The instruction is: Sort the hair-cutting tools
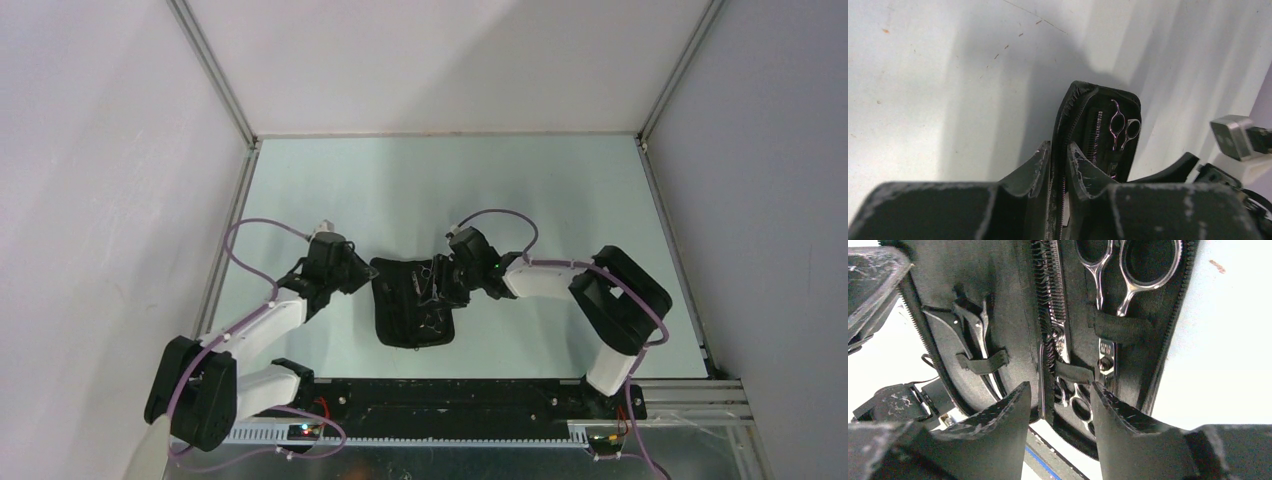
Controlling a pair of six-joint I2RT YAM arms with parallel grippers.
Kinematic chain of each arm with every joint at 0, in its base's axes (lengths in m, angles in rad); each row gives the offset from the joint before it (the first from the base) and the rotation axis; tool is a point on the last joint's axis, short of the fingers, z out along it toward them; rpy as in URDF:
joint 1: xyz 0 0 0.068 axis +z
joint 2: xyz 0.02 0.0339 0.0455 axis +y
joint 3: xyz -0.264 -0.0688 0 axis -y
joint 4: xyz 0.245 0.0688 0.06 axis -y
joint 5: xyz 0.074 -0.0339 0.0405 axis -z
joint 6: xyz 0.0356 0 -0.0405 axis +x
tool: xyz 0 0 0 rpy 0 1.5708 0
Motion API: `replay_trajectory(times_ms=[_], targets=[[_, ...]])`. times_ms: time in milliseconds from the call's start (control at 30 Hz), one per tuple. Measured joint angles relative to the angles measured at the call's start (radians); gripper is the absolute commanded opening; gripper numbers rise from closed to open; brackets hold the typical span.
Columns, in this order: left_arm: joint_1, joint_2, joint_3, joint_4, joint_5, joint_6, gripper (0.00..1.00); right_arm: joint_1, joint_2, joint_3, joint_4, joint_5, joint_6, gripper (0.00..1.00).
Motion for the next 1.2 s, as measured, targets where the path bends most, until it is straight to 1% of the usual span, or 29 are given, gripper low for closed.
replay_trajectory(times_ms=[200, 233, 267, 333, 467, 633, 800, 967, 1200], targets=[[-0.022, 0.000, 0.032, -0.038, -0.015, 0.035, 0.37, -0.002, -0.131, 0.000, -0.097, 0.092, -0.068, 0.65], [-0.028, 0.000, 0.043, -0.047, -0.021, 0.040, 0.41, -0.006, -0.158, 0.000, -0.113, 0.114, -0.082, 0.66], [-0.034, 0.000, 0.061, -0.060, -0.026, 0.050, 0.43, -0.011, -0.175, 0.000, -0.121, 0.129, -0.089, 0.70], [-0.049, 0.000, 0.079, -0.071, -0.031, 0.062, 0.48, -0.031, -0.210, -0.011, -0.124, 0.155, -0.106, 0.73], [-0.074, 0.003, 0.124, -0.096, -0.030, 0.080, 0.54, -0.083, -0.248, -0.074, -0.105, 0.168, -0.122, 0.75], [-0.106, 0.041, 0.175, -0.107, -0.018, 0.090, 0.56, -0.131, -0.246, -0.142, -0.082, 0.145, -0.125, 0.75], [-0.151, 0.115, 0.227, -0.101, 0.023, 0.090, 0.56, -0.156, -0.222, -0.192, 0.029, 0.066, -0.097, 0.75], [-0.200, 0.193, 0.267, -0.066, 0.066, 0.090, 0.57, -0.195, -0.190, -0.245, 0.129, -0.014, -0.051, 0.76], [-0.250, 0.331, 0.313, 0.013, 0.128, 0.089, 0.57, -0.230, -0.159, -0.269, 0.229, -0.093, -0.008, 0.76]])
